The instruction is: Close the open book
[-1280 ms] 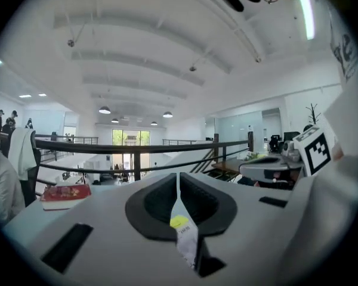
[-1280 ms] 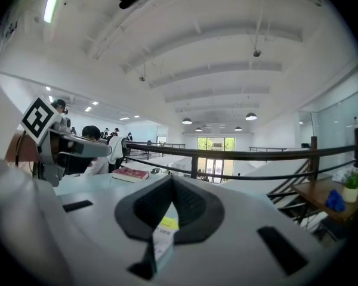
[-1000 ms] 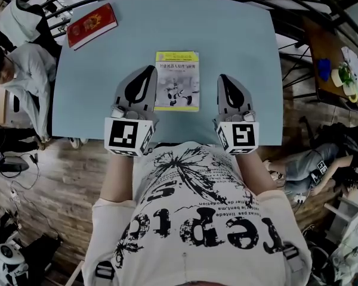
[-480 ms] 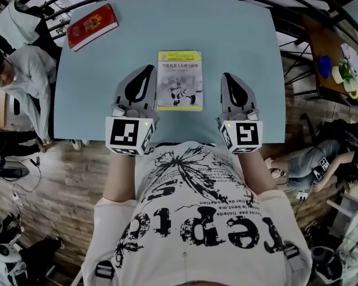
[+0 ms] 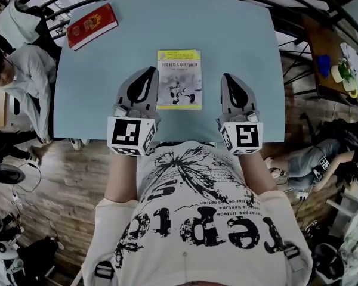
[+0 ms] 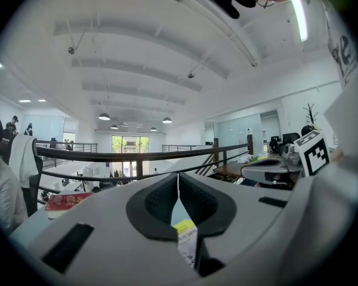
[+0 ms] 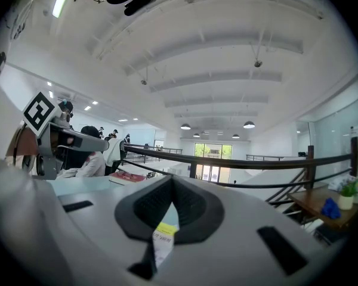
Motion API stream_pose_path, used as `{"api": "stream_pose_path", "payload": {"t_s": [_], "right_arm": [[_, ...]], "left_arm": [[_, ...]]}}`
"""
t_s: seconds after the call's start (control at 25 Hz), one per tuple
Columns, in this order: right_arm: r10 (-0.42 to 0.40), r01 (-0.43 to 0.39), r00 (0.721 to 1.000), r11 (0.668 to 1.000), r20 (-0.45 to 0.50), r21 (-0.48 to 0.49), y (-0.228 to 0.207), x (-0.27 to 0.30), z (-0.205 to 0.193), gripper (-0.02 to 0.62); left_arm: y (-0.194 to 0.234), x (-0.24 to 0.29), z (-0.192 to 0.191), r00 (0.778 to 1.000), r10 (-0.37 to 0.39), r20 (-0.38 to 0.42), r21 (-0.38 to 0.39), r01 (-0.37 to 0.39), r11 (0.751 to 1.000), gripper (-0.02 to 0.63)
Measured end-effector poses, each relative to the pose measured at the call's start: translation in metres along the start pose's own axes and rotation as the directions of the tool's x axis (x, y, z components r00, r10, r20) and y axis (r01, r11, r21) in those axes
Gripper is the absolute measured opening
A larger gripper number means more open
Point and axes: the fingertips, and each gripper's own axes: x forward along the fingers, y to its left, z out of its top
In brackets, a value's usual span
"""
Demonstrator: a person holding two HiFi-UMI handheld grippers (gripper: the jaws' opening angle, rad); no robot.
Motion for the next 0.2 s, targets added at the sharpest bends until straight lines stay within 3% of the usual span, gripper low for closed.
{"api": "stream_pose_path", "payload": {"t_s": [0.2], "right_arm": [[0.001, -0.001, 1.0, 1.0, -0.006, 0.003, -0.0009, -0.0024, -0.0029, 0.009]], "left_arm": [[-0.0018, -0.001, -0.0071, 1.0, 0.001, -0.019, 0.0, -0.001, 1.0, 0.023]]}}
